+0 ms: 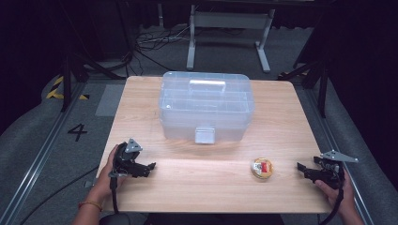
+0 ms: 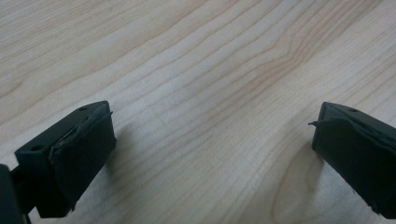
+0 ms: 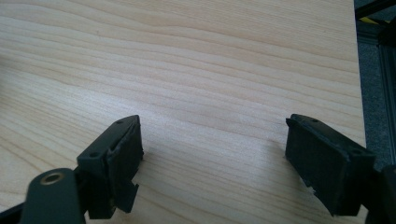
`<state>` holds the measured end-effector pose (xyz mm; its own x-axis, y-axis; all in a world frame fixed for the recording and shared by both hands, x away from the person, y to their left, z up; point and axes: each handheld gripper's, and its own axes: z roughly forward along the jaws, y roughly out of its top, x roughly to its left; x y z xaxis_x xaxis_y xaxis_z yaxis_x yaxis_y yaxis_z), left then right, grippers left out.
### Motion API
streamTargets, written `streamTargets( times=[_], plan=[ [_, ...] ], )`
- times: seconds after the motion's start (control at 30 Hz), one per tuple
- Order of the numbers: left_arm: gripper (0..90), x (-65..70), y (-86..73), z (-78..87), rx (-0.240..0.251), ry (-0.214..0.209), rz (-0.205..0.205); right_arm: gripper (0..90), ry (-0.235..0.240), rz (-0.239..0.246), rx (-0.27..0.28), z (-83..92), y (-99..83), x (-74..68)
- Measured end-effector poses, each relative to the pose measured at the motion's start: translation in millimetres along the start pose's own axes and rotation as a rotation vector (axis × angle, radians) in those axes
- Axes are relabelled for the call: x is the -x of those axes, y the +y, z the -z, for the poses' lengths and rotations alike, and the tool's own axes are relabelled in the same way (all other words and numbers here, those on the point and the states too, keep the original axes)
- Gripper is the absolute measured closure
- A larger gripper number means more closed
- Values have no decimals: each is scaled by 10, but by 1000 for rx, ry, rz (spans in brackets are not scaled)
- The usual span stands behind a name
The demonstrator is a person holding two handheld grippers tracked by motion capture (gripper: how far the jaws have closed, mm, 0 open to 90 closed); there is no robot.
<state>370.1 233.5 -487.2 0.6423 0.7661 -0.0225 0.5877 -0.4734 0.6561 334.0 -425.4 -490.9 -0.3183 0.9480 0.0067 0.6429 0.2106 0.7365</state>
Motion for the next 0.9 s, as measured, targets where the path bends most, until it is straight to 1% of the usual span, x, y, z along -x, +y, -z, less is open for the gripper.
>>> streamTargets(
  times=[0.1, 0.3, 0.4, 0.43, 0.63, 0.67, 0.7, 0.77, 0.8, 0.9],
  plan=[
    [0, -16, 13, -10, 3, 3, -13, 192, 1, 1, 0, -2, 1, -1],
    [0, -16, 13, -10, 4, 3, -12, 190, 2, 2, -1, -4, 4, 0],
    [2, -1, 7, -6, 2, 8, 2, 189, 3, 5, 0, -6, 5, 3],
    [3, -2, 8, -3, 1, 11, -3, 190, 4, 6, 0, -6, 6, 4],
    [4, 4, 5, -1, 0, 13, 5, 205, 12, 12, 1, -8, 8, 3],
    [4, 5, 4, -1, 0, 14, 6, 215, 25, 25, 3, -6, 9, 9],
    [3, 9, 2, 2, -1, 19, 9, 215, 33, 27, 2, -7, 9, 19],
    [3, 12, 2, 1, 0, 19, 13, 215, 40, 35, 0, -4, 7, 28],
    [3, 12, 3, 1, -1, 19, 12, 213, 54, 46, -5, 0, 11, 47],
    [2, 12, 5, 0, -2, 18, 12, 205, 62, 54, -7, -6, 17, 60]
  ],
)
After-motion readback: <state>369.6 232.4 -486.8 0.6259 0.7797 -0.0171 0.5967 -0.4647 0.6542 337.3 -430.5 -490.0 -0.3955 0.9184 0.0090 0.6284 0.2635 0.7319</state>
